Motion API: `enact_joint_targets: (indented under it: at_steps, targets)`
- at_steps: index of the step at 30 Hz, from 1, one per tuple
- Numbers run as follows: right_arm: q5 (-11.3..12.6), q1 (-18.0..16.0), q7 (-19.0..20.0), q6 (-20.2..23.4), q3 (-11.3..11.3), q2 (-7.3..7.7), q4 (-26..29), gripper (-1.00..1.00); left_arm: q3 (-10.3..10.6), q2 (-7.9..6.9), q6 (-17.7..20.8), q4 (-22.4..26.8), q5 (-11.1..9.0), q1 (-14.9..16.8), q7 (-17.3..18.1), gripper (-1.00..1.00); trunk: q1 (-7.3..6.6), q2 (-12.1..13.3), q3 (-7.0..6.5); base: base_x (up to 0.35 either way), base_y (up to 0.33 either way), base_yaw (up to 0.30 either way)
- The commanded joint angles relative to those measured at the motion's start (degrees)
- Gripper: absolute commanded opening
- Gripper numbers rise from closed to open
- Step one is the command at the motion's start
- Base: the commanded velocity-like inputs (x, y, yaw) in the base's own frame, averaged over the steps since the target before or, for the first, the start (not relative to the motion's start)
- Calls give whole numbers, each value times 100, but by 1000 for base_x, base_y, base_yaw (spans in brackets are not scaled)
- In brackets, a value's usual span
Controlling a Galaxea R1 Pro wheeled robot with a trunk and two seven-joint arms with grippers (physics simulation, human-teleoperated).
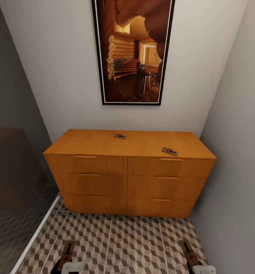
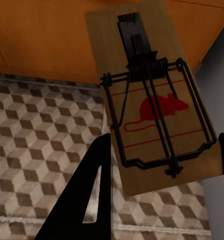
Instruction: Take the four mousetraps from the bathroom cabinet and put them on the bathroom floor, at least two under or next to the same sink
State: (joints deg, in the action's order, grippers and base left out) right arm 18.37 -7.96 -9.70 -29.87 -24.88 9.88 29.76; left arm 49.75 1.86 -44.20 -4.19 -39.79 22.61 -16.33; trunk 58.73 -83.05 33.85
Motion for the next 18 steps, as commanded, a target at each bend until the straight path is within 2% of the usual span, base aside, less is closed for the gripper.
enact_joint_targets:
  at_steps: [1,18]
  targets:
    - [43,-4,-36,-19,-50,9,3,-100,34,8,-3,-20,53,7,-81,-100,0,-3,5,0,0,253]
    - [35,-4,-154,-19,-52,5,-5,-100,34,16,-1,-20,55,7,-81,-100,0,-3,4,0,0,258]
